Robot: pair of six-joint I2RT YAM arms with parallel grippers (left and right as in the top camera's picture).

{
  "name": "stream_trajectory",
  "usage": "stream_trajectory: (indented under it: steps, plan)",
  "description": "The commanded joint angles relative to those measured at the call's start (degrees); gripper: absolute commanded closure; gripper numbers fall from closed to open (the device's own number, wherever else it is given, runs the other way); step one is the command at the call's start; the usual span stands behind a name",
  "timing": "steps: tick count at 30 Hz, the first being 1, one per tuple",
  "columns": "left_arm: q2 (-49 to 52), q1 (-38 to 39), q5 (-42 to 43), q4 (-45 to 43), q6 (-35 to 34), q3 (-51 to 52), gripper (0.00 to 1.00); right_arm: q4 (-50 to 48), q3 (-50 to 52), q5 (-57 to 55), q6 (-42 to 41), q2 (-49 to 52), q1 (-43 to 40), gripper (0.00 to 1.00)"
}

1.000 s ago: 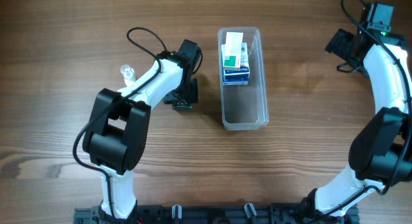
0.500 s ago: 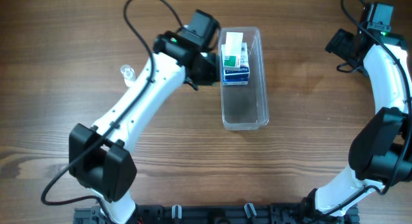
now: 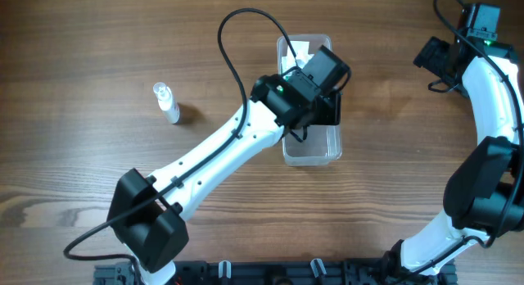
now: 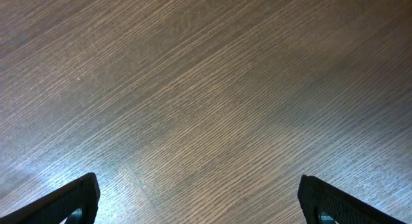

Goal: Pack container
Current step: 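Carry the tin into the container and release it with the left gripper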

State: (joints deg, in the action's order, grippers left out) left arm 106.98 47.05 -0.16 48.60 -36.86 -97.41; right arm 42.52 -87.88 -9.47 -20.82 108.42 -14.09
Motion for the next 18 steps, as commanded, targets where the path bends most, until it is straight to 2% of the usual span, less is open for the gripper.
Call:
stream_trajectory:
  steps: [1, 10, 18]
  plan:
    - [3.37, -0.17, -4.72, -1.99, -2.93, -0.9, 0.38, -0.11, 0.22, 0.09, -0.76, 0.13, -0.24, 0.0]
    - [10.12, -0.61, -5.53, -5.81, -7.17, -0.9, 0.39, -0.11, 0.2, 0.09, -0.74, 0.13, -0.24, 0.0]
    - [13.92, -0.79, -5.97, -6.4, -7.37, -0.9, 0.39, -0.09, 0.22, 0.09, -0.76, 0.13, -0.24, 0.0]
